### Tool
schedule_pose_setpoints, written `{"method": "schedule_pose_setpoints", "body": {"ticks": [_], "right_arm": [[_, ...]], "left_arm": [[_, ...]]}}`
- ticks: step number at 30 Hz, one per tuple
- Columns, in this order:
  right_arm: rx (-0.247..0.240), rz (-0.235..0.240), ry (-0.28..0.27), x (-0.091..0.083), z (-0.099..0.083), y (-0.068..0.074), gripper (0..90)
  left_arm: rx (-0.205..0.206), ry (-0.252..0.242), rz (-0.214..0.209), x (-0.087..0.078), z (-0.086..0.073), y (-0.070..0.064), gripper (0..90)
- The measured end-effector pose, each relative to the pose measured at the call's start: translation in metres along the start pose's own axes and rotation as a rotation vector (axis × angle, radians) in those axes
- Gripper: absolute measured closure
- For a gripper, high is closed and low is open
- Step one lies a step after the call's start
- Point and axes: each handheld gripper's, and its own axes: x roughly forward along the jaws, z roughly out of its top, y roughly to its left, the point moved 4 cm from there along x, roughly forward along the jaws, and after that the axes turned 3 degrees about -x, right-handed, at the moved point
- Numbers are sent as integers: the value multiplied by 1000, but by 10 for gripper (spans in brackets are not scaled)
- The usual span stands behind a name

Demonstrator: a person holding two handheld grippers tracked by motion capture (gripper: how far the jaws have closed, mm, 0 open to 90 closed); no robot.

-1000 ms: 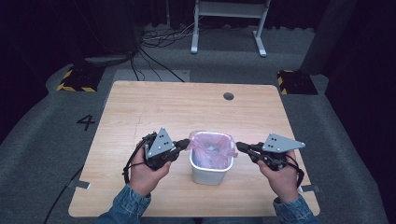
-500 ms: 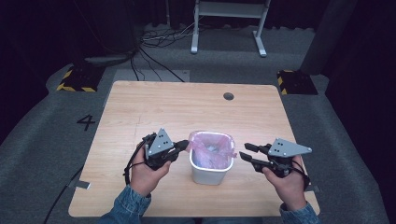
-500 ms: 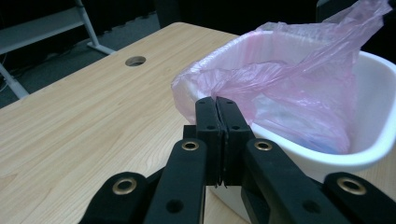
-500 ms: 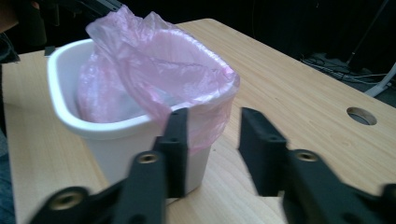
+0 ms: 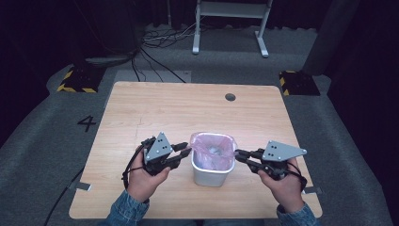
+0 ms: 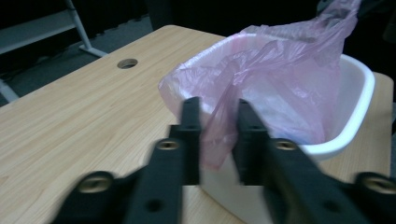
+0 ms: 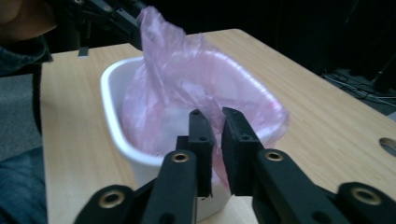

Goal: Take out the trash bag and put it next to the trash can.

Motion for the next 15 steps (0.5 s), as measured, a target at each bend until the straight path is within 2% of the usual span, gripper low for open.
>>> {"method": "schedule_pose_setpoints", "body": {"ticks": [5, 7, 11, 15], "right_arm": [[1, -38, 0, 3, 8, -15, 879], [-7, -51, 34, 9, 5, -23, 883], [-6, -58, 108, 22, -8, -33, 895], [-8, -62, 140, 27, -19, -35, 898]], "left_arm": [[-10, 6, 32, 6, 5, 9, 889], [-13, 21, 40, 12, 3, 15, 891], [-40, 62, 30, 24, -8, 22, 894], [-21, 102, 33, 29, -13, 21, 895]]}}
